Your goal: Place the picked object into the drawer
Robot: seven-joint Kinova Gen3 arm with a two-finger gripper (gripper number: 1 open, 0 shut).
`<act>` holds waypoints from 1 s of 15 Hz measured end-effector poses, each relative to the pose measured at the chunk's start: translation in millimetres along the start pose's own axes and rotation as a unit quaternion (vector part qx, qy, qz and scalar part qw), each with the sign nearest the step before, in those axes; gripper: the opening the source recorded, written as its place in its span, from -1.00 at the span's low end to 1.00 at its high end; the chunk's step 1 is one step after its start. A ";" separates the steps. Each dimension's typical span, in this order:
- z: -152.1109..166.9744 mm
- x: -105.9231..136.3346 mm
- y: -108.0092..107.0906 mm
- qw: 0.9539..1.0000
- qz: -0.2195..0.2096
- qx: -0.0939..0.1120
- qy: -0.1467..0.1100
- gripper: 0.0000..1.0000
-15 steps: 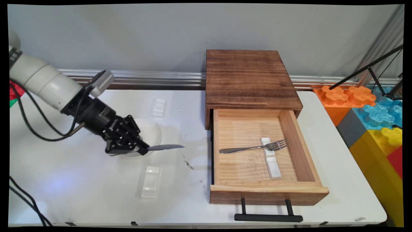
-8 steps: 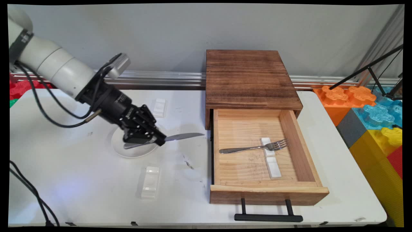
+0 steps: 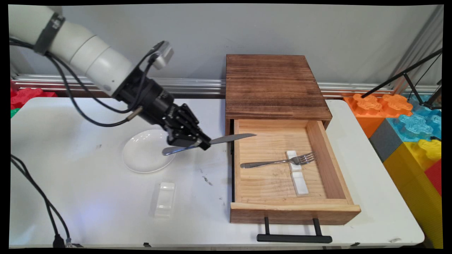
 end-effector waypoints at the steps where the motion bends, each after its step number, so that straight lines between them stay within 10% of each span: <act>1: 3.7 7.2 1.4 1.000 -0.001 0.001 0.000 -1.00; 15: 71.4 86.0 18.9 1.000 -0.014 -0.001 0.006 -1.00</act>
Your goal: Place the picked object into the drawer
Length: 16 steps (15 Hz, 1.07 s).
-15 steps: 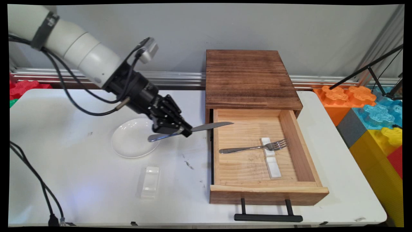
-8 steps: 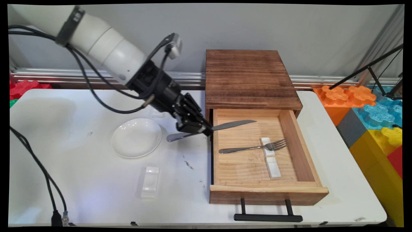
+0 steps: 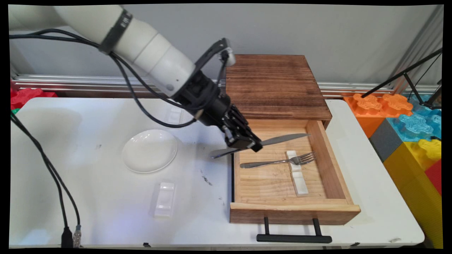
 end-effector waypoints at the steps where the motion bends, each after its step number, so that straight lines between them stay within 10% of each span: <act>1: 5.2 3.1 0.3 1.000 0.000 0.000 0.000 -1.00; 16: 102.2 13.7 -11.4 1.000 0.017 0.008 0.013 -1.00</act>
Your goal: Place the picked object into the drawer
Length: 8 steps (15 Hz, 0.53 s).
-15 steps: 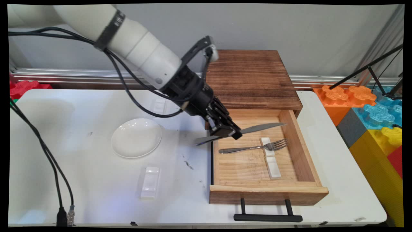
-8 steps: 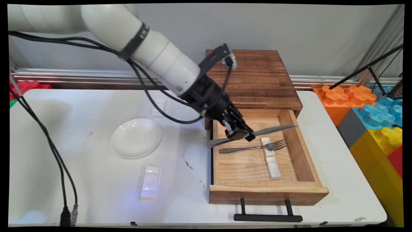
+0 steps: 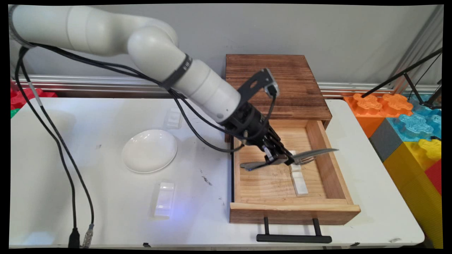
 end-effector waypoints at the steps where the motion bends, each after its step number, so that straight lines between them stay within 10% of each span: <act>1: 7.8 -2.8 -0.5 1.000 0.000 0.001 0.000 -1.00; 8: 49.7 -25.2 -8.0 1.000 0.005 0.007 -0.005 -1.00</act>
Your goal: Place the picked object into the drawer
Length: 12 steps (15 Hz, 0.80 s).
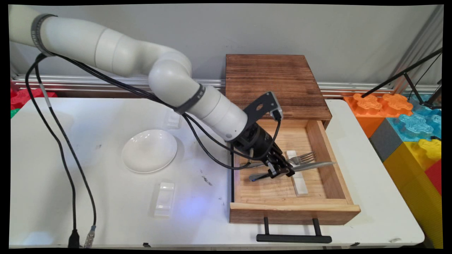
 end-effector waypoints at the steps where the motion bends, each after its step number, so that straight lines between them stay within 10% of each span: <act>1: 4.6 -3.0 -1.1 1.000 0.000 0.001 -0.001 -1.00; 12: 33.3 -23.5 -8.5 1.000 0.007 0.005 -0.007 -1.00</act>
